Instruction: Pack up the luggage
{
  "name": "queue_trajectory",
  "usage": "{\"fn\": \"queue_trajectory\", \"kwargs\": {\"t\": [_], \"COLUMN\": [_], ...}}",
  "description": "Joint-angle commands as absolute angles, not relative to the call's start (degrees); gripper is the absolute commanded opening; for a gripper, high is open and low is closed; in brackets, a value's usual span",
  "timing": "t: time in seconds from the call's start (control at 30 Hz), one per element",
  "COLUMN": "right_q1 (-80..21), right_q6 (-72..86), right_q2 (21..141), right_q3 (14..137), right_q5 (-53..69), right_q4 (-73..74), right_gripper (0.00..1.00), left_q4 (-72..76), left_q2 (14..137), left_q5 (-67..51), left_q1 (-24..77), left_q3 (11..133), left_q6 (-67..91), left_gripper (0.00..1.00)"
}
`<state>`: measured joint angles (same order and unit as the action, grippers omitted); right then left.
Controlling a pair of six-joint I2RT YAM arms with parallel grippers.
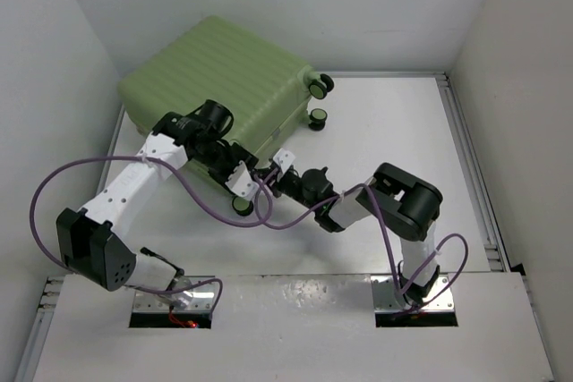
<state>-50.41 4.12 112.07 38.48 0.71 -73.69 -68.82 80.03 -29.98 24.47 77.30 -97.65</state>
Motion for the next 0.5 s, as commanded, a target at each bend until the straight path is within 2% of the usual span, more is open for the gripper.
{"fn": "queue_trajectory", "kwargs": {"t": [0.0,0.47], "right_q1": [-46.50,-36.22], "right_q6": [4.66,5.01], "right_q2": [108.90,110.47], "right_q3": [37.44,40.95], "right_q5": [-2.90,-2.37], "right_q4": [-78.66,-73.84], "right_gripper": [0.00,0.00], "left_q4": [-74.53,-74.53], "left_q2": [79.11,76.47], "left_q5": [-24.26,-23.03], "left_q1": [24.61,24.61], "left_q3": [73.92,69.87], "left_q6": [-99.49,-100.55], "left_gripper": [0.00,0.00]}}
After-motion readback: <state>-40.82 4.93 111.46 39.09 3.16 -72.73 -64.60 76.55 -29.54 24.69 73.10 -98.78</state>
